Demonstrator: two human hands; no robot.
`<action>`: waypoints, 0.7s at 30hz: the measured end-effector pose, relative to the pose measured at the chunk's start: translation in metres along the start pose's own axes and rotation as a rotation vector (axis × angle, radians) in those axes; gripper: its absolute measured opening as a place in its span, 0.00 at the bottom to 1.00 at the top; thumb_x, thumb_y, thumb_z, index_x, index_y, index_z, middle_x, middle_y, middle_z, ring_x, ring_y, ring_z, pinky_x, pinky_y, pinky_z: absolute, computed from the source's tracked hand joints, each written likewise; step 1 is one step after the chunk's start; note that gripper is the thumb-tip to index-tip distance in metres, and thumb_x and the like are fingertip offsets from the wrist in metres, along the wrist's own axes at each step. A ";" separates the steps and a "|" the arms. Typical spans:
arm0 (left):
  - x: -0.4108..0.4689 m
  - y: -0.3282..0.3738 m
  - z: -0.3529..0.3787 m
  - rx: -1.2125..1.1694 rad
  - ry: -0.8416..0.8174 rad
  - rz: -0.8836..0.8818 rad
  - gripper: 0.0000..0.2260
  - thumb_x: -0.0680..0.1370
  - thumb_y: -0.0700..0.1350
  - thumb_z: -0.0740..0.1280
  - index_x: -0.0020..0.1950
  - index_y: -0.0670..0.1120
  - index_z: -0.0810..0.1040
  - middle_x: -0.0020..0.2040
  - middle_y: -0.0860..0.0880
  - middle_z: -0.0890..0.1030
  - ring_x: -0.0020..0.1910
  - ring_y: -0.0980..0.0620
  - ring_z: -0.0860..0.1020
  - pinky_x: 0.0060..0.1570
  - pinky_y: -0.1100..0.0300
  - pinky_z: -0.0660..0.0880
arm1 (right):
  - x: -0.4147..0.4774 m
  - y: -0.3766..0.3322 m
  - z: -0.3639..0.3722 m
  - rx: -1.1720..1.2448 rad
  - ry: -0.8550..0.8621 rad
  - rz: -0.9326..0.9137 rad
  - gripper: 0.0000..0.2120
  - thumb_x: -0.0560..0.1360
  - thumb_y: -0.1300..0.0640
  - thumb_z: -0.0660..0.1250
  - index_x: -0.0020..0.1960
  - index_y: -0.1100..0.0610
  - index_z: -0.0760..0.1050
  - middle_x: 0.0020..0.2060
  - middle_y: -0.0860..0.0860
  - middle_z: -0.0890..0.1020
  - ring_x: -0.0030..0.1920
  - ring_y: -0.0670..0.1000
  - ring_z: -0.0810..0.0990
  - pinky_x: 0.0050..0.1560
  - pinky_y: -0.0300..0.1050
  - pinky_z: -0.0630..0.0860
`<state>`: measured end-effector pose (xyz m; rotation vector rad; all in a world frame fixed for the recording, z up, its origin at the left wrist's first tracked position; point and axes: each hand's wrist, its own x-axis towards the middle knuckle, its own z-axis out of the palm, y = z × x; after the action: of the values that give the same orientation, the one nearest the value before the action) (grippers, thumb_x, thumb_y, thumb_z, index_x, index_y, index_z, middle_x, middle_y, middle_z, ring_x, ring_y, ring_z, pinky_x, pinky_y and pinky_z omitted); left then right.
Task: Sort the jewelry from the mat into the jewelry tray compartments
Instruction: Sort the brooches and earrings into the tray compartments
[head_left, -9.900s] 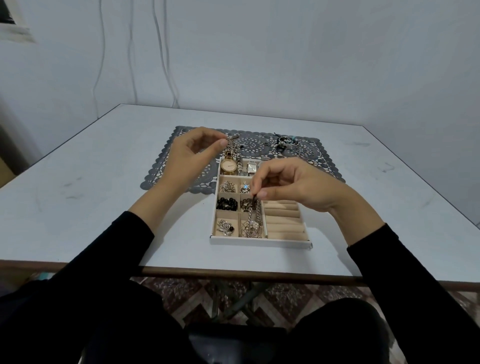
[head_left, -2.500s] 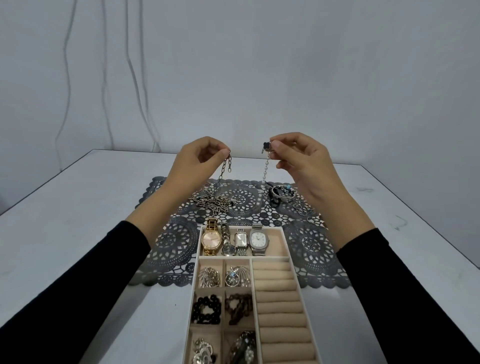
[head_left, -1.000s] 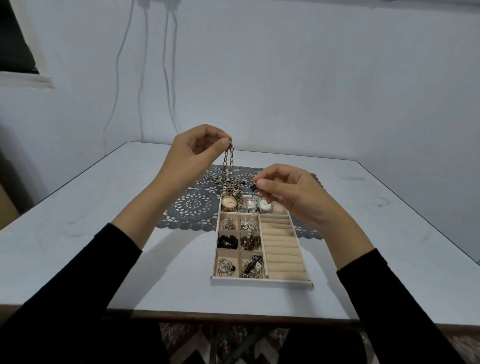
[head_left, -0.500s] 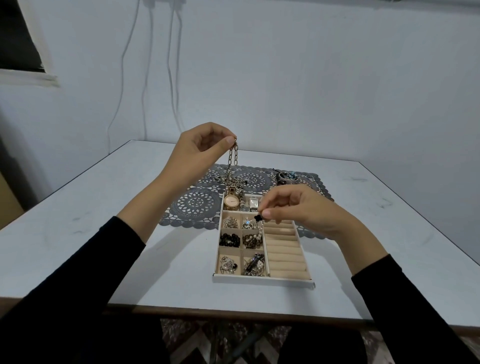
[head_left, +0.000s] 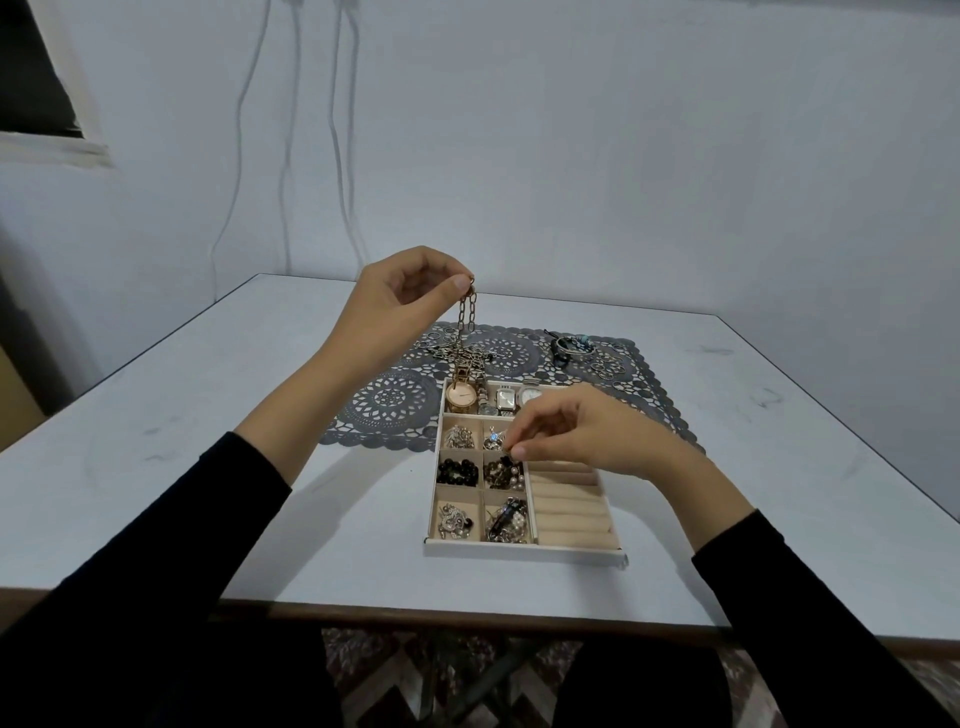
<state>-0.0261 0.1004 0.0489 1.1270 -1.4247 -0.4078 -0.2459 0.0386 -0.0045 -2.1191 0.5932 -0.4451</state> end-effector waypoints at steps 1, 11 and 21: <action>0.000 0.000 0.000 0.002 -0.002 0.001 0.02 0.78 0.41 0.69 0.49 0.47 0.81 0.45 0.50 0.84 0.49 0.54 0.81 0.56 0.58 0.77 | 0.000 0.000 0.000 -0.008 -0.003 -0.007 0.06 0.71 0.63 0.73 0.48 0.62 0.82 0.43 0.56 0.85 0.45 0.52 0.83 0.53 0.50 0.78; -0.002 0.004 0.004 0.019 -0.002 -0.005 0.02 0.79 0.41 0.69 0.50 0.45 0.81 0.46 0.49 0.83 0.45 0.59 0.80 0.44 0.68 0.77 | 0.006 0.001 0.007 -0.223 0.018 0.005 0.05 0.72 0.61 0.73 0.47 0.56 0.84 0.40 0.49 0.85 0.42 0.44 0.82 0.44 0.36 0.77; -0.003 0.010 0.004 0.037 0.012 -0.021 0.03 0.79 0.42 0.68 0.52 0.45 0.81 0.46 0.50 0.83 0.41 0.62 0.79 0.34 0.72 0.76 | 0.000 0.004 0.000 -0.190 0.066 0.019 0.08 0.74 0.57 0.71 0.53 0.52 0.83 0.45 0.46 0.85 0.48 0.46 0.83 0.52 0.42 0.79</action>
<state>-0.0337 0.1063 0.0537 1.1731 -1.4161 -0.3903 -0.2475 0.0364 -0.0080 -2.2835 0.7172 -0.4653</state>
